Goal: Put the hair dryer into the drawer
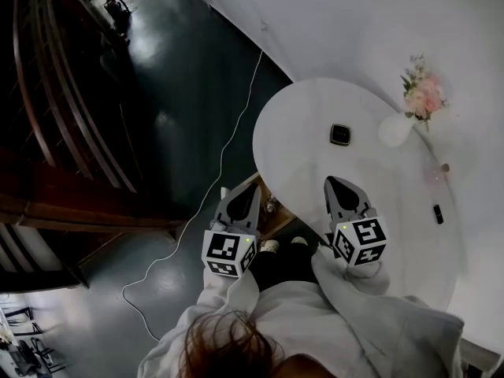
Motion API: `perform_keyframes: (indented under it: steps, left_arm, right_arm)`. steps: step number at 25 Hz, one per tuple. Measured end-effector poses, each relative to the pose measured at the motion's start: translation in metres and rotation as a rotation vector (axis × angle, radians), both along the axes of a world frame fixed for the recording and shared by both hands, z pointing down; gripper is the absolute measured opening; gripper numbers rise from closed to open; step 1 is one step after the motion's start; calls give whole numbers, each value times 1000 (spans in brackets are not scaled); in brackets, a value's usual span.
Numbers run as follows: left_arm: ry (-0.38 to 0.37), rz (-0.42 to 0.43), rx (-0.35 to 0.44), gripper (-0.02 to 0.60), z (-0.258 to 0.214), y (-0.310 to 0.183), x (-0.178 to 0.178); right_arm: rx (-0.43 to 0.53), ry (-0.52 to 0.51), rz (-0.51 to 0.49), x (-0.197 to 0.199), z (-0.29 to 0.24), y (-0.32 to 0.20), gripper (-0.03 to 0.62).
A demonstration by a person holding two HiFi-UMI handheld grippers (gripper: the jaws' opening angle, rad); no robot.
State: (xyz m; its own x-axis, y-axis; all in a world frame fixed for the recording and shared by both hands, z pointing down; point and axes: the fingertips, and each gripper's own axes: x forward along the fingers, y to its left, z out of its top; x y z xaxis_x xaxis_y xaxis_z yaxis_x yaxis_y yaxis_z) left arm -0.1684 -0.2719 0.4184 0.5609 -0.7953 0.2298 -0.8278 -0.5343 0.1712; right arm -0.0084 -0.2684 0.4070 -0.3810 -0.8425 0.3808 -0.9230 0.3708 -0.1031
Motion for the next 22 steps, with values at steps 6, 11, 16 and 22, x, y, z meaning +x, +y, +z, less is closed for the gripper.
perform_keyframes:
  steps: [6, 11, 16, 22]
  left_arm:
    - [-2, 15, -7, 21, 4, 2, 6]
    - [-4, 22, -20, 21, 7, 7, 7]
    - [-6, -3, -21, 21, 7, 8, 0]
    - [-22, -14, -18, 21, 8, 7, -1]
  right_arm:
    - [-9, -6, 6, 2, 4, 6, 49]
    - [-20, -20, 16, 7, 6, 11, 49]
    - [-22, -24, 25, 5, 7, 14, 49]
    - [-20, -29, 26, 3, 7, 15, 49]
